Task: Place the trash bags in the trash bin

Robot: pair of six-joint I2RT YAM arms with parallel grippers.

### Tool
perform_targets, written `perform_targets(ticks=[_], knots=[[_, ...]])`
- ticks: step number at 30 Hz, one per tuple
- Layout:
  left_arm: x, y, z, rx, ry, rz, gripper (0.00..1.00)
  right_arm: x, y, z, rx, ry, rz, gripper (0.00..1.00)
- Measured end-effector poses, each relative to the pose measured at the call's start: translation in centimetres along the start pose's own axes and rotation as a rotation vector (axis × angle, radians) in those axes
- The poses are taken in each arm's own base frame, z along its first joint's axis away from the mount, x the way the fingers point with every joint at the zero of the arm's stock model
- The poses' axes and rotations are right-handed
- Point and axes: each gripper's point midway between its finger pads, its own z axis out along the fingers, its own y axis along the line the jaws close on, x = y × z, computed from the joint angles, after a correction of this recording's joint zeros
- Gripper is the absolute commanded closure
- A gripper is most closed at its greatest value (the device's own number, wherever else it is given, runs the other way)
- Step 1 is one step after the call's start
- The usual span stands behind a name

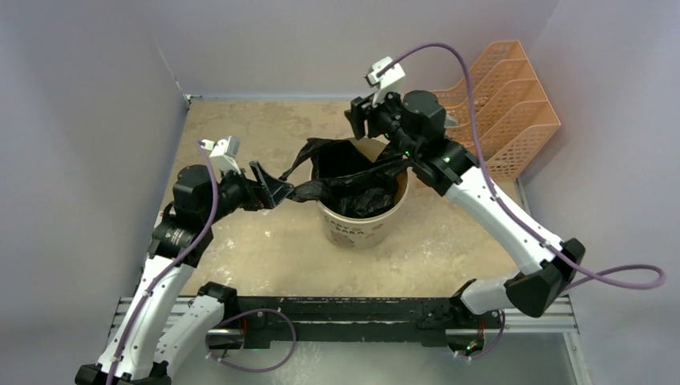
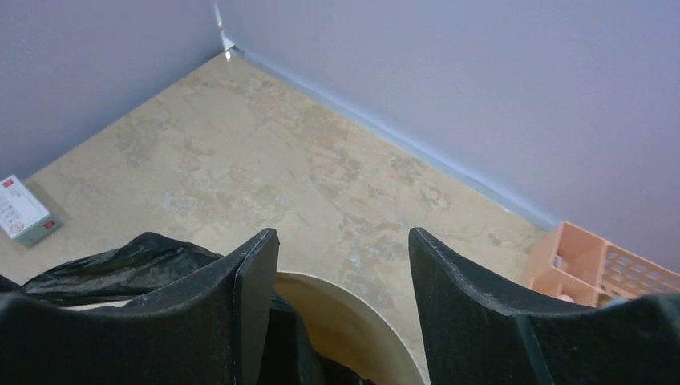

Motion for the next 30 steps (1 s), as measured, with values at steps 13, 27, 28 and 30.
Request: perform_targets(ticks=[13, 27, 28, 30], knots=[[-3.5, -2.8, -2.6, 0.004, -0.012, 0.165, 0.14, 2.5, -2.9, -7.1, 0.092, 0.053, 0.015, 0.36], [-6.7, -6.4, 1.0, 0.188, 0.118, 0.372, 0.13, 5.8, -7.6, -9.7, 0.343, 0.149, 0.021, 0.36], [-7.0, -6.7, 1.6, 0.212, 0.134, 0.390, 0.14, 6.1, -7.7, -9.9, 0.343, 0.155, 0.019, 0.37], [-7.5, -7.1, 2.6, 0.255, 0.161, 0.420, 0.15, 7.0, -7.4, -10.4, 0.316, 0.178, -0.007, 0.39]])
